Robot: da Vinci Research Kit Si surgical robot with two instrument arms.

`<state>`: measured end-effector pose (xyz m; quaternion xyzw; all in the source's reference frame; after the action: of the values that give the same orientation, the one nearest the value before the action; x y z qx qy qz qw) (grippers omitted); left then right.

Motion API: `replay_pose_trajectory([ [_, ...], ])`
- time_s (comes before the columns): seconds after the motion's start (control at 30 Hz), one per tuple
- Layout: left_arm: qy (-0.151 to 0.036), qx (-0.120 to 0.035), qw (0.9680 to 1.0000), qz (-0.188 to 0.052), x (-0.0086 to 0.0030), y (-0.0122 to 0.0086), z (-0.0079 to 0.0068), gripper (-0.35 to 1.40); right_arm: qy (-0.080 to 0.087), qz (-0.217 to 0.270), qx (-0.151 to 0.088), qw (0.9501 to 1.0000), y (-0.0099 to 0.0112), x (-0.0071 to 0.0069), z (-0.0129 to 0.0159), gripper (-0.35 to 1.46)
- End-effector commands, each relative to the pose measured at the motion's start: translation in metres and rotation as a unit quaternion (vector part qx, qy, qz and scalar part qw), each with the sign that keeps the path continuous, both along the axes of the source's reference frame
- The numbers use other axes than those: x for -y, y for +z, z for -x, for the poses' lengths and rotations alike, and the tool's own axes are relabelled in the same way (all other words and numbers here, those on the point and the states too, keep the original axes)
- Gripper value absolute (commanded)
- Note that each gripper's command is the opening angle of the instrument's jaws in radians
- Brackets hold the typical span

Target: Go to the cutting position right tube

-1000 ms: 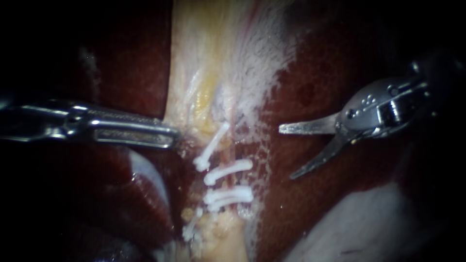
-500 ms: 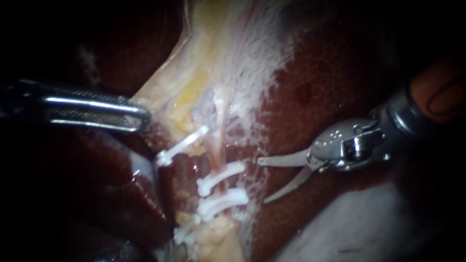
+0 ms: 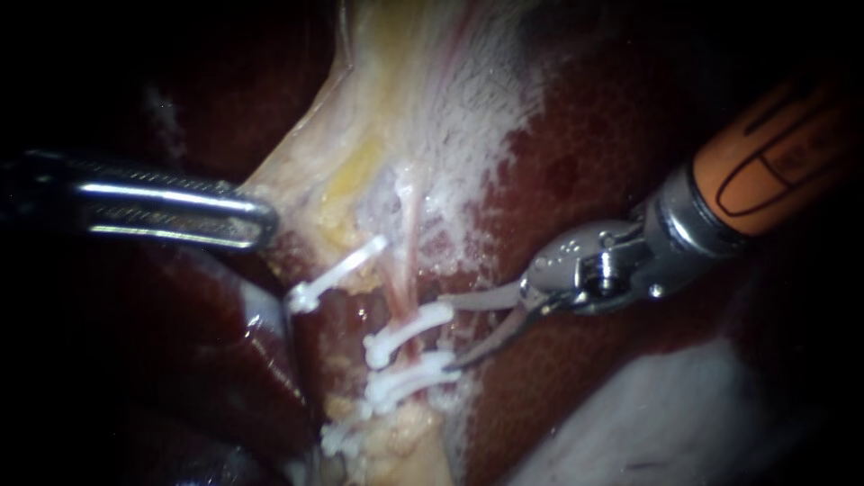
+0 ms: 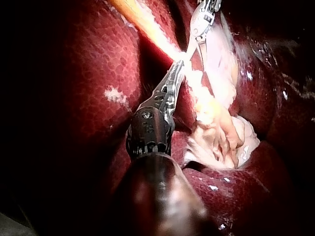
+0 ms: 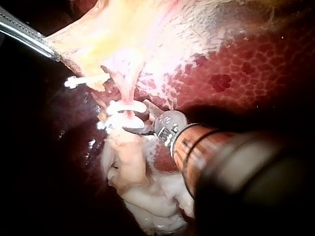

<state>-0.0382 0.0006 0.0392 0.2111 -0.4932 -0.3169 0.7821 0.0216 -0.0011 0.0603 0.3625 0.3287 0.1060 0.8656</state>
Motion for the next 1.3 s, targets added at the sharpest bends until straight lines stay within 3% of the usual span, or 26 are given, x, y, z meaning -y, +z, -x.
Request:
replay_pose_trajectory([
  [0.03,0.000,0.000,1.0000,0.000,0.0000,0.0001,0.0000,-0.35,0.000,-0.001,0.002,1.0000,0.0001,0.0001,-0.0002,0.55],
  [0.4,-0.001,-0.001,1.0000,0.000,0.0001,0.0002,0.0003,-0.35,0.007,-0.015,-0.007,0.9998,0.0006,0.0003,-0.0018,0.26],
  [1.3,-0.002,-0.002,1.0000,0.001,0.0003,0.0003,0.0006,-0.35,0.004,-0.021,-0.014,0.9997,0.0012,0.0013,-0.0035,0.21],
])
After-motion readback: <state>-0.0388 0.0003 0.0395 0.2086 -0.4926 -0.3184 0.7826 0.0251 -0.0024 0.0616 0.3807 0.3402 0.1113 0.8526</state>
